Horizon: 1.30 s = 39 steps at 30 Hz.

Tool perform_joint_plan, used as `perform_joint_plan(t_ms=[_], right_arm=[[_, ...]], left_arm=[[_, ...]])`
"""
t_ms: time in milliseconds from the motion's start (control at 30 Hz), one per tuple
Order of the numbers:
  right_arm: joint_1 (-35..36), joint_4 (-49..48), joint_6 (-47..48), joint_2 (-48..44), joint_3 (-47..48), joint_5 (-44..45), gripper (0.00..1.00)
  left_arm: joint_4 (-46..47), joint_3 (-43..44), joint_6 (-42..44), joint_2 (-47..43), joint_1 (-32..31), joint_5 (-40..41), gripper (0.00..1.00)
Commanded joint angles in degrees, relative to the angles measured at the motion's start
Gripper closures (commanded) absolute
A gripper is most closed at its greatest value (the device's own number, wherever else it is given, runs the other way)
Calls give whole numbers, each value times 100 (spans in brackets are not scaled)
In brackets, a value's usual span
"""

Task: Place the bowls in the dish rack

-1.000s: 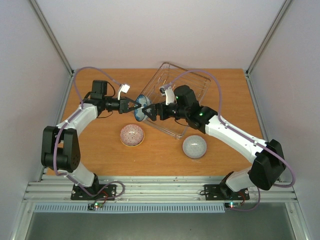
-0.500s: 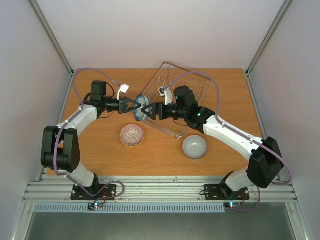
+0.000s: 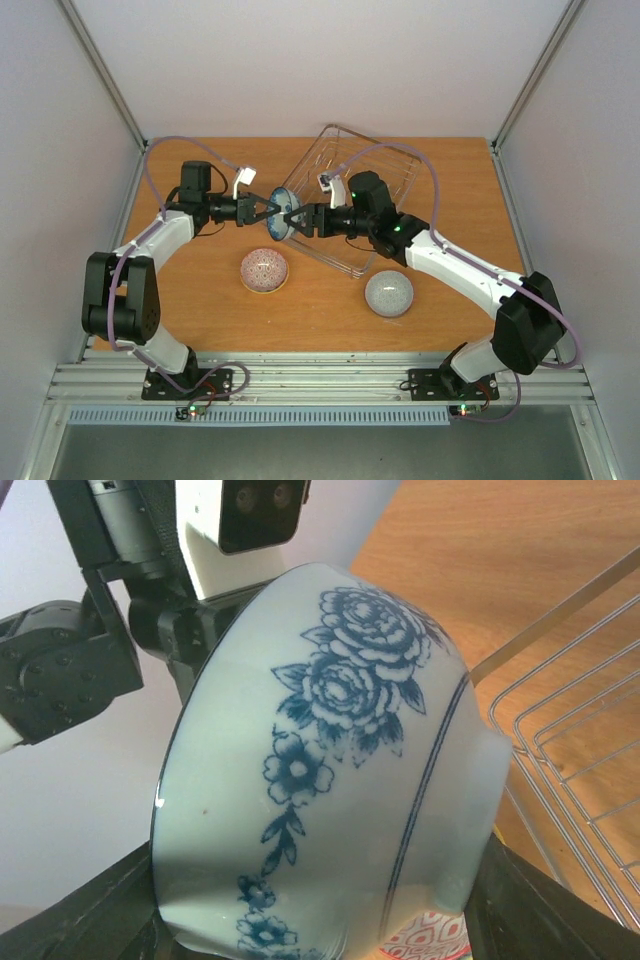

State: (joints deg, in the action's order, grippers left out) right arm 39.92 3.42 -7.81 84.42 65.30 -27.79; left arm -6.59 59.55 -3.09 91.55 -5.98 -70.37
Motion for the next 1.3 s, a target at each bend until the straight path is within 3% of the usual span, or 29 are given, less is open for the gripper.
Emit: perform_joint_plan(t_ms=[0, 100, 167, 367, 567, 800, 1267], right_arm=[[59, 222, 388, 12, 253, 362, 99], [59, 1004, 674, 80, 687, 1287, 99], [49, 1458, 1003, 169, 950, 2197, 99], [-47, 2857, 1337, 801, 2033, 4348, 99], [-118, 4198, 1391, 1889, 3371, 6053, 99], [-292, 5287, 1136, 2933, 4398, 7108, 99], [-772, 5043, 1351, 3656, 4849, 7195, 99]], left_arm=[[57, 74, -144, -82, -44, 142, 63], [-227, 127, 109, -209, -44, 892, 37], [-265, 99, 194, -333, -46, 1496, 32], [-193, -30, 265, -554, -44, 2993, 29], [-234, 13, 240, -464, -44, 3133, 29], [-229, 2, 226, -431, -44, 3046, 29], [-128, -59, 221, -301, -44, 2792, 29]])
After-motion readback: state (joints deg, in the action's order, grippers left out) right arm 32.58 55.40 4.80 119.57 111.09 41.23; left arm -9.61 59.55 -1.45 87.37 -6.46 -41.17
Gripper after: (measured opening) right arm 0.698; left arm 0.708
